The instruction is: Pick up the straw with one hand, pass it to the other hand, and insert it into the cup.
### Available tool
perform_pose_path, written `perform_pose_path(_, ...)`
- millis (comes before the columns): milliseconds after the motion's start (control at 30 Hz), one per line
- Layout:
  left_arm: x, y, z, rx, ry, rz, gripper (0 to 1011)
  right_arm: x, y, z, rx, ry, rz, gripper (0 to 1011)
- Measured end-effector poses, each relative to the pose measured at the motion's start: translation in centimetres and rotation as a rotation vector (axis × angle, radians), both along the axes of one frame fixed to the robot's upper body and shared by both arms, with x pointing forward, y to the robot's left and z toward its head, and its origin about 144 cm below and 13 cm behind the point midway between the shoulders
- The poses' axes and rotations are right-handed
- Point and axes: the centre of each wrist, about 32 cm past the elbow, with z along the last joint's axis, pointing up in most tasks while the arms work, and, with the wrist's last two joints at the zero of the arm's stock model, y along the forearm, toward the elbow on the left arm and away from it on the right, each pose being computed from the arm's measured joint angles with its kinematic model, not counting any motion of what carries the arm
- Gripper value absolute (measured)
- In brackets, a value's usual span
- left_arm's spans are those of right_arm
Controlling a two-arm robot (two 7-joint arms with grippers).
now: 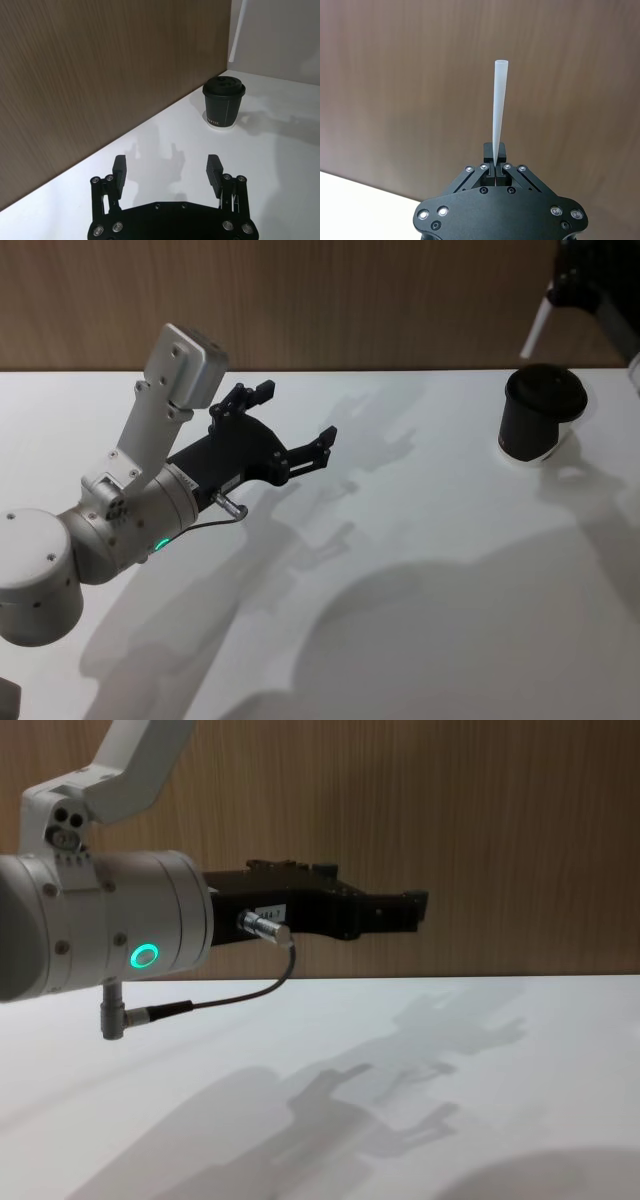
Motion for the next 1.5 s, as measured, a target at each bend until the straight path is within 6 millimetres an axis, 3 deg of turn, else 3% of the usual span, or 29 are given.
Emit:
perform_pose_path(900,0.0,0.0,0.0,0.000,0.000,0.000,1002,2.8,-3.8,-1.8,-0.072,0.001,-0.114,8)
perform_pose_path(1500,0.0,0.0,0.0,0.000,0.000,0.000,1003,3.9,-5.0,-2.8,-0.059,0.019,-0.116,9)
